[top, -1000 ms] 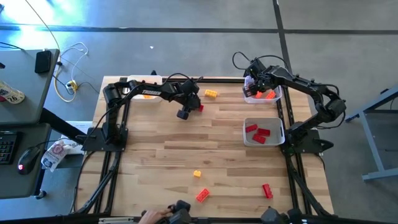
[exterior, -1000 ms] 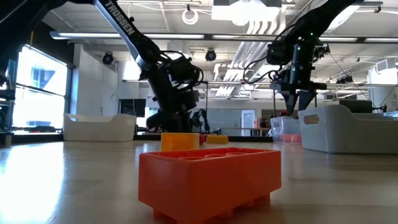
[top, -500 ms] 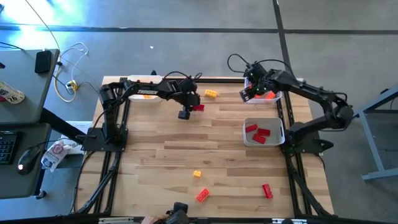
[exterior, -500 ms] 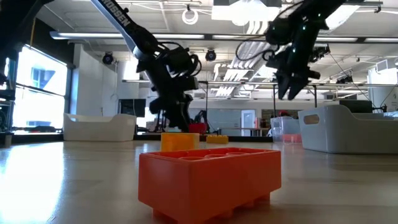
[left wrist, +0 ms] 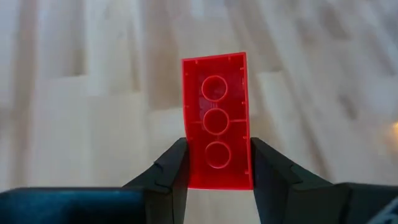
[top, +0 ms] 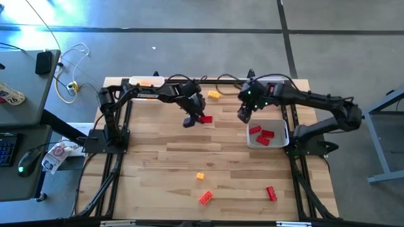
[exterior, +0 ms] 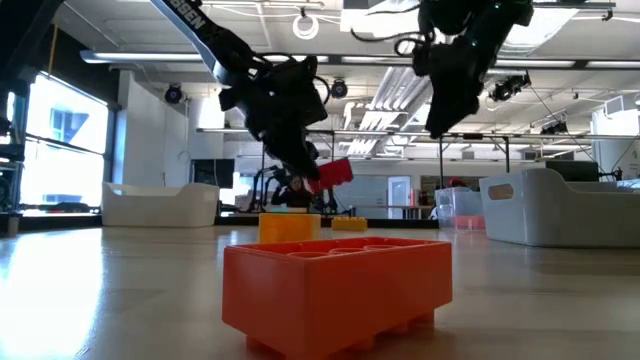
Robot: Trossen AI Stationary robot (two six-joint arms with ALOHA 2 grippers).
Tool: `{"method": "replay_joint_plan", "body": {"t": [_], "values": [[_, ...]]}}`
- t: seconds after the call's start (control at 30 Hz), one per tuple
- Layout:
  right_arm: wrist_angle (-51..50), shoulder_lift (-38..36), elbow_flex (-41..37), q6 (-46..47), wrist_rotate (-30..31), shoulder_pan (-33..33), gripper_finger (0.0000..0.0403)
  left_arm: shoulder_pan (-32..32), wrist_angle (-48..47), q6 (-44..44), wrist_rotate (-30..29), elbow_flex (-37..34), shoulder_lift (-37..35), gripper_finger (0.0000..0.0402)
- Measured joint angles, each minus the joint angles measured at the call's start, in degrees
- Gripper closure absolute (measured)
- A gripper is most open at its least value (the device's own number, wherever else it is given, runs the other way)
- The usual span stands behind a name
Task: Sort & place blocks by color
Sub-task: Put the red game piece into the gray bin
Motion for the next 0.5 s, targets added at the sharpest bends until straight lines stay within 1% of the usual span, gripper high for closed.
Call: {"method": "replay_joint_plan", "body": {"t": [0.1, 0.3, 0.5], "values": [[3.42, 0.00, 0.00, -5.70, -2.60, 3.52, 0.0210, -1.39, 1.46, -4.36, 2.59, 0.00, -0.02, 0.0293], [10.50, 0.00, 0.00, -14.36, -5.24, 9.49, 0.0210, -3.96, 6.28, -13.58, 11.83, 0.02, -0.02, 0.0293], [15.24, 0.00, 0.00, -19.10, -5.34, 13.89, 0.0210, -6.27, 16.13, -23.65, 17.85, 0.02, -0.02, 0.0291]]}}
